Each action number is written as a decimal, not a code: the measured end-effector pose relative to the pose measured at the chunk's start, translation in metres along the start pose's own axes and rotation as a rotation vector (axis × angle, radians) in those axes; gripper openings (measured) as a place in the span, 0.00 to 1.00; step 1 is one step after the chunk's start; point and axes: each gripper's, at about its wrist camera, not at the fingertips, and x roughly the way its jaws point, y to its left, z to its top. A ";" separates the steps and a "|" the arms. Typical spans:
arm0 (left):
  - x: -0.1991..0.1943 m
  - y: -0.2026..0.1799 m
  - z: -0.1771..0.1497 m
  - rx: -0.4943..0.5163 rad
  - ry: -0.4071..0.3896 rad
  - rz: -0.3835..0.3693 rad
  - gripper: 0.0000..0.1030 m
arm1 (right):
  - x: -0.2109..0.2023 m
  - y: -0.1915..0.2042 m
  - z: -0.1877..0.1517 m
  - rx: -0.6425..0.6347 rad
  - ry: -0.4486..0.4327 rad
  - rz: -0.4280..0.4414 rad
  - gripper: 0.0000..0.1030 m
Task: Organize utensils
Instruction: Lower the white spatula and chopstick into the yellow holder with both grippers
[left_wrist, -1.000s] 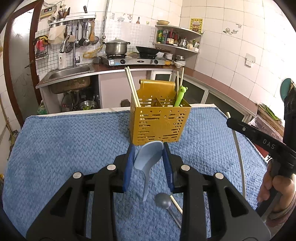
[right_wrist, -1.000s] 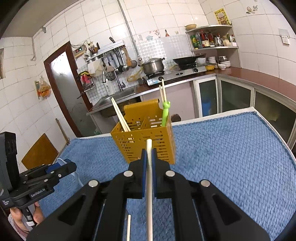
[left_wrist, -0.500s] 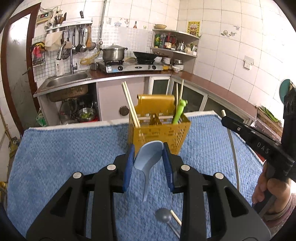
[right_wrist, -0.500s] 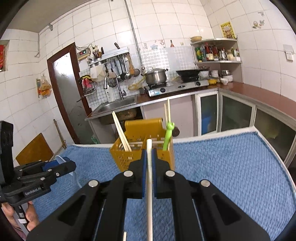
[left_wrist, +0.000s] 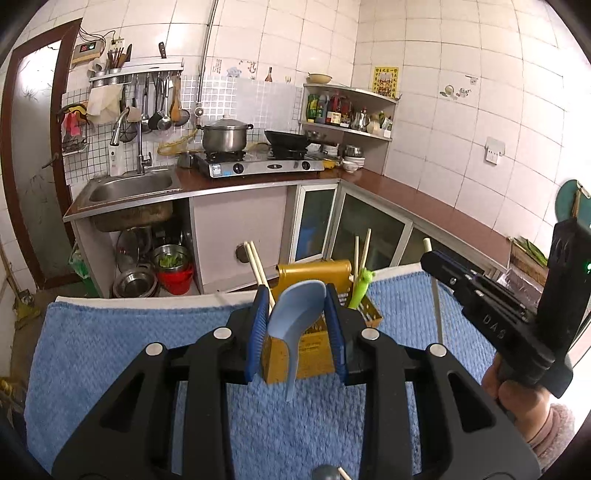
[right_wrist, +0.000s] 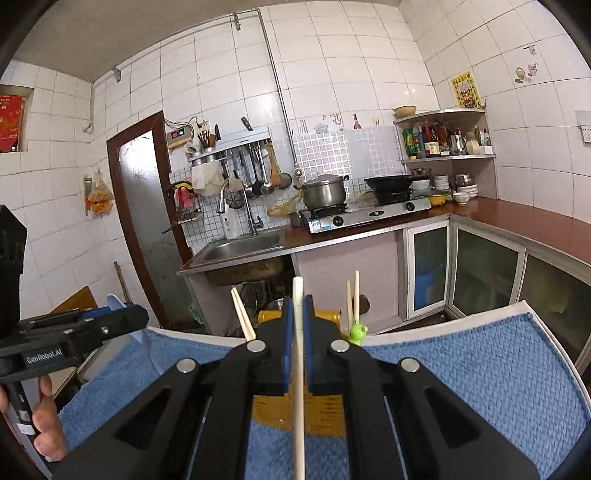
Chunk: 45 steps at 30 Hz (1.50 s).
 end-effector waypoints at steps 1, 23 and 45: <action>0.001 0.000 0.003 0.002 -0.002 0.001 0.28 | 0.002 0.000 0.002 -0.001 -0.003 0.002 0.06; 0.041 -0.016 0.067 0.056 -0.056 0.028 0.28 | 0.056 -0.029 0.073 0.054 -0.241 -0.068 0.06; 0.125 0.005 -0.004 0.008 0.031 0.021 0.28 | 0.107 -0.041 -0.013 -0.015 -0.186 -0.070 0.06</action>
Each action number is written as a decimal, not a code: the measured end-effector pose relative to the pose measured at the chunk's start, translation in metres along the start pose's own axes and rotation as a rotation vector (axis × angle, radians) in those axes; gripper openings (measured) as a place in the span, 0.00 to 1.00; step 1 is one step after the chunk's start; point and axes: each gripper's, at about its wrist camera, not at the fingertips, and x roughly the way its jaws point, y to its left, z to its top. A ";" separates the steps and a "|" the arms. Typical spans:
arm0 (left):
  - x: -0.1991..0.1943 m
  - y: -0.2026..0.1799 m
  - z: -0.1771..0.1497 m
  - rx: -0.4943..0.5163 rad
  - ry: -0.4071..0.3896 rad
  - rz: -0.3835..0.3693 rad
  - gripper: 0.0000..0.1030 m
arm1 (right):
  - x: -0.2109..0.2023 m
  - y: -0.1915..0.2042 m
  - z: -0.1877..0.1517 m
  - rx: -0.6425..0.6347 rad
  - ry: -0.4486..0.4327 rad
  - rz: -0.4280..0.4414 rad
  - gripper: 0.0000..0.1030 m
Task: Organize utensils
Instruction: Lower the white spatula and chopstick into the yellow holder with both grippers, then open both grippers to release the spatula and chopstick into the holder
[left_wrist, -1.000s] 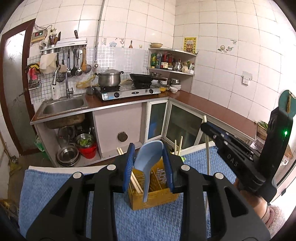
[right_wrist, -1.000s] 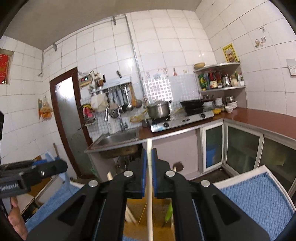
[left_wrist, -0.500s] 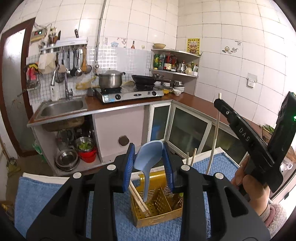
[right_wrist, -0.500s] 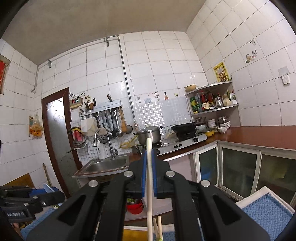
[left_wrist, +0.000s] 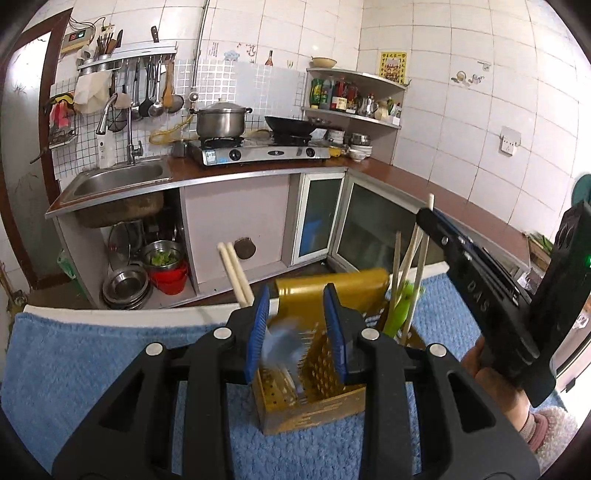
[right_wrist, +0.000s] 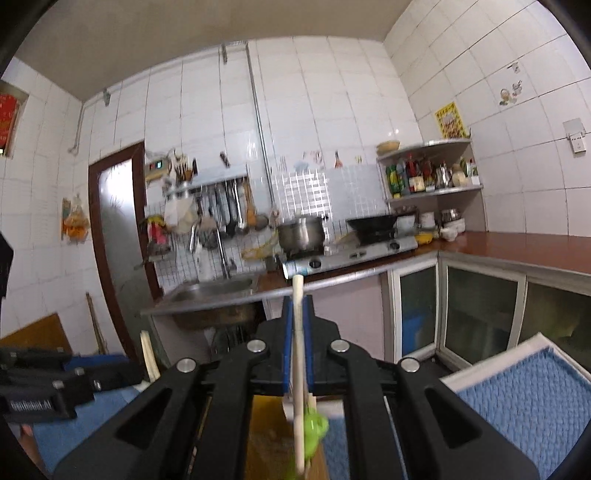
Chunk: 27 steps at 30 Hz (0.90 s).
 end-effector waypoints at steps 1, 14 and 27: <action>0.000 0.000 -0.004 0.000 -0.006 0.009 0.28 | -0.001 -0.001 -0.005 -0.003 0.013 -0.005 0.07; -0.057 0.023 -0.019 -0.105 0.017 0.065 0.77 | -0.047 -0.010 0.007 -0.023 0.194 -0.053 0.57; -0.110 0.046 -0.115 -0.140 0.118 0.125 0.90 | -0.135 0.006 -0.046 -0.087 0.375 -0.134 0.63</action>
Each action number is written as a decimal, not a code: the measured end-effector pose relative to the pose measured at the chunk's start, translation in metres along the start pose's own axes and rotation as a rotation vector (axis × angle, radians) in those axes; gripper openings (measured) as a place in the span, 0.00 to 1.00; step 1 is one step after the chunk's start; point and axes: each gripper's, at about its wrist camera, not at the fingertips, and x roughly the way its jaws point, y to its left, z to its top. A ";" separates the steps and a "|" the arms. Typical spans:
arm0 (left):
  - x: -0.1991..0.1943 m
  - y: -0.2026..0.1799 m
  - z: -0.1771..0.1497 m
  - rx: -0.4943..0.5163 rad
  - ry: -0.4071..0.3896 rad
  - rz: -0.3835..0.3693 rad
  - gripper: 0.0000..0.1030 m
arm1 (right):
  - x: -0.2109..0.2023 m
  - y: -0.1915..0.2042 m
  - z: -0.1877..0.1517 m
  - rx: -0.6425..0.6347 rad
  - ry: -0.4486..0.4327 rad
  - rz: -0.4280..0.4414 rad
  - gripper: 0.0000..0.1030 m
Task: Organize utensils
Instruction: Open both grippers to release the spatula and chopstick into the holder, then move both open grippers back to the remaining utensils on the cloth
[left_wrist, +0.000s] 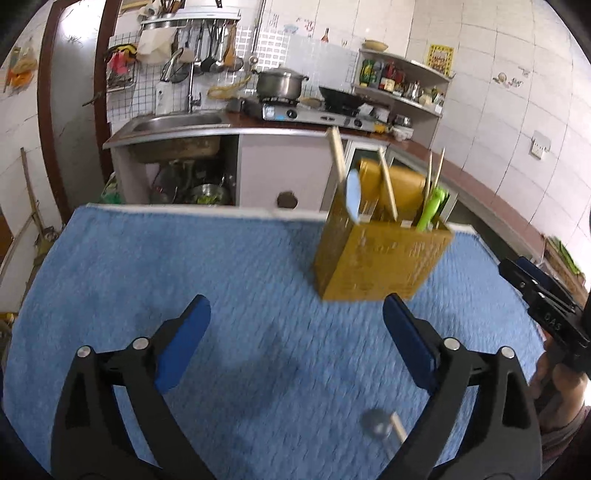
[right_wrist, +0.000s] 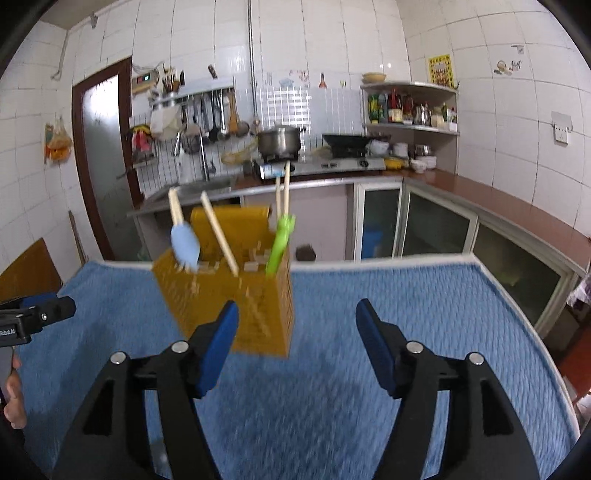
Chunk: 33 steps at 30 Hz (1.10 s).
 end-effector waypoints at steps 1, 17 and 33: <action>0.000 0.002 -0.005 0.003 0.004 0.007 0.90 | -0.003 0.002 -0.007 -0.004 0.010 -0.003 0.63; 0.011 0.026 -0.088 -0.034 0.161 0.056 0.91 | -0.006 0.050 -0.115 -0.040 0.259 0.056 0.63; -0.002 0.034 -0.106 -0.036 0.166 0.098 0.92 | -0.001 0.097 -0.139 -0.116 0.422 0.115 0.25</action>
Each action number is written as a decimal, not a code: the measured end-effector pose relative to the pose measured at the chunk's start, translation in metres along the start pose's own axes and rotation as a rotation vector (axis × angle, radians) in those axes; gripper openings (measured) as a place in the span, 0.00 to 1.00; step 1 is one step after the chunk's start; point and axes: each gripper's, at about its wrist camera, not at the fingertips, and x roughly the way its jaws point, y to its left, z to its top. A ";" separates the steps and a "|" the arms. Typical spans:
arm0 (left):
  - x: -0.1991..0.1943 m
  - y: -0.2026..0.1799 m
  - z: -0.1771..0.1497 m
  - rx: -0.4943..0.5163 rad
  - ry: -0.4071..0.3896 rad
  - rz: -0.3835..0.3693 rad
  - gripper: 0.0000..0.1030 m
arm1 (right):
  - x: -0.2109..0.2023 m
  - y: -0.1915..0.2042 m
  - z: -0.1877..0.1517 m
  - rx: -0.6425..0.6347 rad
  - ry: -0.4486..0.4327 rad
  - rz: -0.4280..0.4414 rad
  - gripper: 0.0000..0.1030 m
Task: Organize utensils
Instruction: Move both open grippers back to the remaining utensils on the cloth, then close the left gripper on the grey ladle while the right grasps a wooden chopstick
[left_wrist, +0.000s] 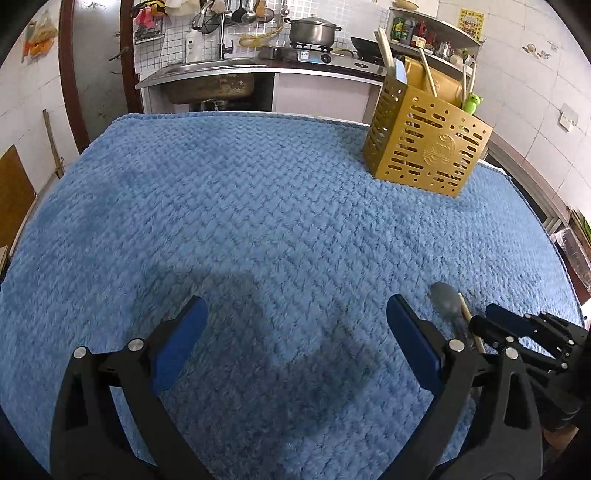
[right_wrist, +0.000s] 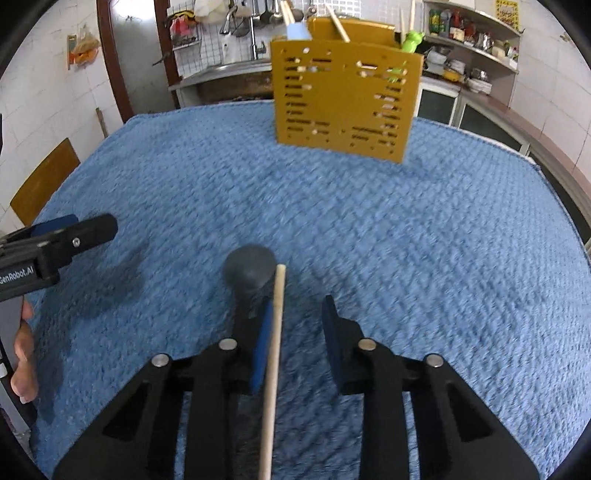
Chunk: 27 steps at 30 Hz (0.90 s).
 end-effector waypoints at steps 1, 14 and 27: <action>0.000 -0.002 0.000 0.004 0.000 0.001 0.92 | 0.000 0.000 0.002 -0.002 0.003 0.002 0.21; 0.001 -0.021 0.004 0.017 0.016 -0.022 0.92 | 0.008 -0.005 0.012 0.007 0.056 0.037 0.06; 0.017 -0.087 0.005 0.068 0.120 -0.088 0.78 | -0.006 -0.094 0.027 0.144 0.015 -0.073 0.06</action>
